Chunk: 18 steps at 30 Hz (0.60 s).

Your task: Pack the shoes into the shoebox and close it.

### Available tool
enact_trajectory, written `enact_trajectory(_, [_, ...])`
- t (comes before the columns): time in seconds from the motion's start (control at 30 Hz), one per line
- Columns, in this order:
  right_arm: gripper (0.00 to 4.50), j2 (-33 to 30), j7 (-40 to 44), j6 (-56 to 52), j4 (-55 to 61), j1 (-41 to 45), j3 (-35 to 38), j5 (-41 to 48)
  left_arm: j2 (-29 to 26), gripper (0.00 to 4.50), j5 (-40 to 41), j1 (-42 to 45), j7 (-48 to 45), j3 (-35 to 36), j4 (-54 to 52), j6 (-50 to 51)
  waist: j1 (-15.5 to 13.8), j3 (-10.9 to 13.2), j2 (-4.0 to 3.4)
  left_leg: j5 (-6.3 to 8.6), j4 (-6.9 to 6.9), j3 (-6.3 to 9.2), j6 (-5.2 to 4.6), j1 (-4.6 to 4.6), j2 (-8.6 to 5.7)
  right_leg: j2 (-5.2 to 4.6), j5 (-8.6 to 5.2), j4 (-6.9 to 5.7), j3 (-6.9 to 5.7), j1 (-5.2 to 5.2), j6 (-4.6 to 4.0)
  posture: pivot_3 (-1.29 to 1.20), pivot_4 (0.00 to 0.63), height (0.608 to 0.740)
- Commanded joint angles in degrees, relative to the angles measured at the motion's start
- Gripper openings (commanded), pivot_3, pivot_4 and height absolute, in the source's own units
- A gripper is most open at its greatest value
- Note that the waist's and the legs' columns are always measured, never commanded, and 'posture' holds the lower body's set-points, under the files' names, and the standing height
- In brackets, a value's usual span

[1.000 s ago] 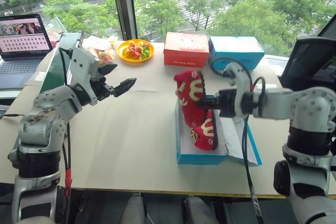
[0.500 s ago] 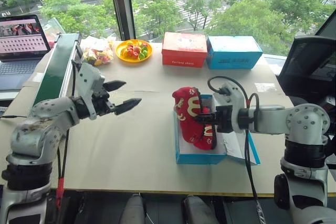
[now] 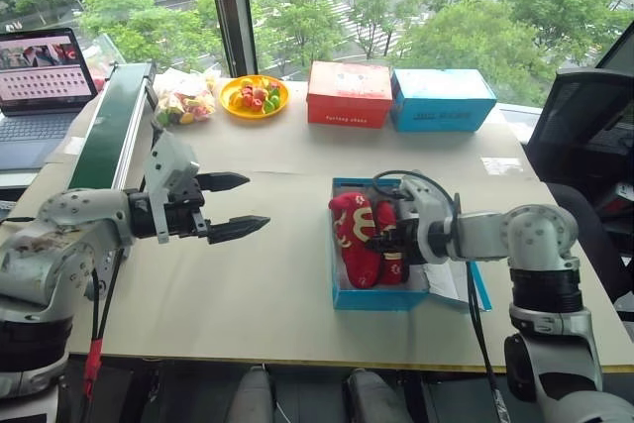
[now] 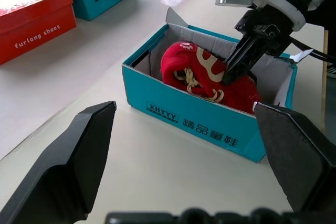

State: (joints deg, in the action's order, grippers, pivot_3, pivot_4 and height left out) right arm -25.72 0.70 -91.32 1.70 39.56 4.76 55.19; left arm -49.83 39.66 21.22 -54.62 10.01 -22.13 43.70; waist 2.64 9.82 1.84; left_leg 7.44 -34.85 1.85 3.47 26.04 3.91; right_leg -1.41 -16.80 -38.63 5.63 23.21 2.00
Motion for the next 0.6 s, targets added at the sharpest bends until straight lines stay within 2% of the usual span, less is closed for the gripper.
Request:
enact_trajectory(0.03, [2.22,0.46,0.61,0.73,-0.4,0.53,-1.25,-4.71,-0.55,4.5,1.28,-0.43,0.63,1.39,-2.49,0.48,-0.01,0.0,0.0,0.0,0.0,0.0,0.0,-0.02,0.0,0.0,0.0,0.0,0.0,-0.01,0.0,0.0,0.15,0.739])
enact_trajectory(0.2, [4.03,-0.13,1.11,3.57,0.46,2.68,-2.88,-10.52,-0.73,4.5,1.68,-0.32,1.16,1.24,-2.58,0.63,-0.11,0.0,0.0,0.0,-0.03,0.0,0.0,-0.04,0.0,0.0,0.0,-0.02,0.0,-0.03,0.0,0.0,0.15,0.739])
enact_trajectory(0.27, [4.46,-0.31,1.31,3.71,1.1,4.21,-2.83,-12.02,-0.77,4.5,1.7,-0.08,1.19,0.94,-2.46,0.58,-0.31,0.0,0.0,0.0,-0.07,0.0,0.0,-0.04,-0.01,-0.01,0.0,-0.02,0.0,-0.05,0.01,0.0,0.15,0.739])
enact_trajectory(0.4, [4.46,0.53,4.21,-0.54,3.35,10.16,3.25,-10.21,-0.86,4.5,1.27,1.04,0.75,0.15,-1.44,0.16,-0.27,0.01,-0.01,-0.01,-0.07,-0.01,0.0,0.03,-0.01,-0.01,0.0,-0.03,0.0,0.03,0.01,0.0,0.15,0.739])
enact_trajectory(0.53, [4.46,-0.52,9.65,0.86,6.51,16.17,8.38,-7.17,-1.31,4.5,0.36,2.28,-0.78,-1.18,-0.18,-0.62,-0.16,0.01,-0.01,0.0,0.03,-0.01,-0.01,0.05,0.0,0.0,-0.01,-0.04,-0.01,0.09,-0.01,0.0,0.15,0.739])
enact_trajectory(0.6, [4.46,-5.14,14.46,6.25,10.53,16.16,6.24,-8.18,-1.13,4.5,0.01,3.53,-1.45,-2.17,0.72,-0.93,-0.17,0.01,-0.02,0.03,0.06,-0.01,-0.05,0.05,0.0,0.0,-0.01,-0.01,-0.01,0.08,-0.02,0.0,0.15,0.739])
